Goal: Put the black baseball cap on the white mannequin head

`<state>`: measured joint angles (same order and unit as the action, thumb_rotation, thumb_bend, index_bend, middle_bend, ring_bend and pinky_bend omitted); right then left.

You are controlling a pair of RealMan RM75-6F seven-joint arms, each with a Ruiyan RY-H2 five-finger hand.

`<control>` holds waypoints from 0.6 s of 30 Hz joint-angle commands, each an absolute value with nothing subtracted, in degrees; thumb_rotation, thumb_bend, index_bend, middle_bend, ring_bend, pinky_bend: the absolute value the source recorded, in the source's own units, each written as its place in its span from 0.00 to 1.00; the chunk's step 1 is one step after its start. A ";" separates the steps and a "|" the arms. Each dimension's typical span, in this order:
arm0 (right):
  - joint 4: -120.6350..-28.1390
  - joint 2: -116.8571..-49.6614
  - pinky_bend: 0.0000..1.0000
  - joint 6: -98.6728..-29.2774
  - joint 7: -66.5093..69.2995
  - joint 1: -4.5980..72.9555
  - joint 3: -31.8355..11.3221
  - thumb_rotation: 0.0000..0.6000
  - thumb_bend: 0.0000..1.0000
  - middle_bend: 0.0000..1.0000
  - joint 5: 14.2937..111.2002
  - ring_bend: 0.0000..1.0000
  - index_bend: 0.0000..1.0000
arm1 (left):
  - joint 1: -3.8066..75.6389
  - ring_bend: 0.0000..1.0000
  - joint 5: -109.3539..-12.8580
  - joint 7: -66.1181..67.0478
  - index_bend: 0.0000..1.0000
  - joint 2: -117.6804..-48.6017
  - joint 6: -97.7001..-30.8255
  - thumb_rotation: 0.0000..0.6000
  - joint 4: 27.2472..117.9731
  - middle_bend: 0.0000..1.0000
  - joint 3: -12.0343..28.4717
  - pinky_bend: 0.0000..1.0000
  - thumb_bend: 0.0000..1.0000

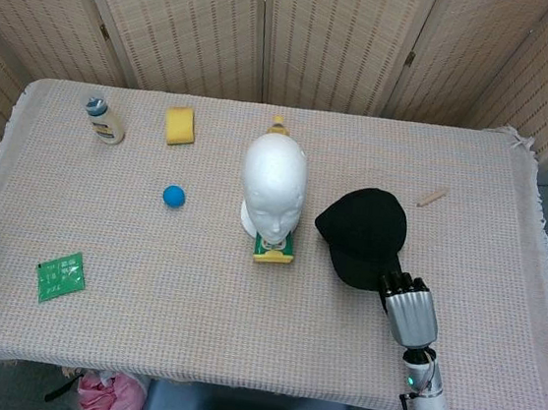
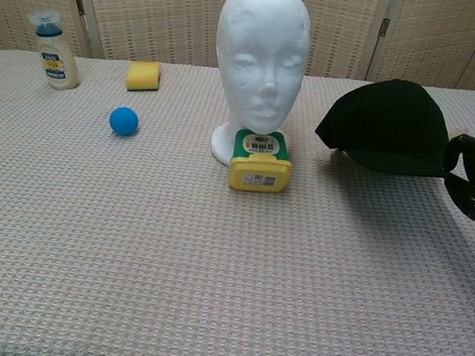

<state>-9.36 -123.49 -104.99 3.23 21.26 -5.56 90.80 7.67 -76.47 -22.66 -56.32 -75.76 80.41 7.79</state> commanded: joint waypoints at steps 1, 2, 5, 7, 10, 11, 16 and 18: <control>-9.74 -122.12 0.87 -107.24 3.72 23.23 -7.81 1.00 0.61 0.67 88.72 0.67 0.80 | 7.62 0.00 -76.72 -22.08 0.00 -56.43 -76.08 1.00 80.65 0.00 7.68 0.12 0.13; -9.74 -121.76 0.87 -107.73 3.46 23.71 -8.20 1.00 0.62 0.67 88.37 0.67 0.80 | 7.59 0.00 -76.77 -21.93 0.00 -56.46 -76.18 1.00 80.72 0.00 7.65 0.12 0.13; -9.90 -120.35 0.87 -109.42 2.21 25.24 -9.14 1.00 0.62 0.68 87.57 0.68 0.80 | 7.51 0.00 -76.80 -21.83 0.00 -56.44 -76.35 1.00 80.93 0.00 7.64 0.12 0.13; -10.23 -119.28 0.88 -111.01 1.08 26.14 -9.53 1.00 0.62 0.68 87.30 0.68 0.80 | 7.52 0.00 -76.69 -21.84 0.00 -56.46 -76.35 1.00 80.91 0.00 7.70 0.12 0.13; -11.10 -117.68 0.88 -113.54 -0.66 27.44 -9.95 1.00 0.62 0.68 87.12 0.68 0.81 | 7.60 0.00 -76.42 -21.90 0.00 -56.52 -76.13 1.00 80.90 0.00 7.82 0.12 0.13; -11.54 -117.18 0.88 -114.15 -1.18 27.88 -10.14 1.00 0.62 0.68 87.03 0.68 0.81 | 7.65 0.00 -76.37 -21.98 0.00 -56.52 -76.04 1.00 80.91 0.00 7.85 0.12 0.13; -15.10 -113.87 0.88 -118.08 -5.11 31.04 -11.38 1.00 0.62 0.68 86.78 0.68 0.81 | 7.79 0.00 -76.23 -21.85 0.00 -56.59 -75.51 1.00 80.77 0.00 7.76 0.12 0.13; -17.46 -112.26 0.88 -119.50 -7.30 32.48 -11.65 1.00 0.62 0.68 87.12 0.68 0.81 | 7.82 0.00 -76.16 -21.84 0.00 -56.63 -75.39 1.00 80.73 0.00 7.75 0.12 0.13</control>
<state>-15.43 -113.87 -118.22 -5.36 30.97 -11.14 86.93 7.81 -76.17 -21.84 -56.62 -75.41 80.73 7.76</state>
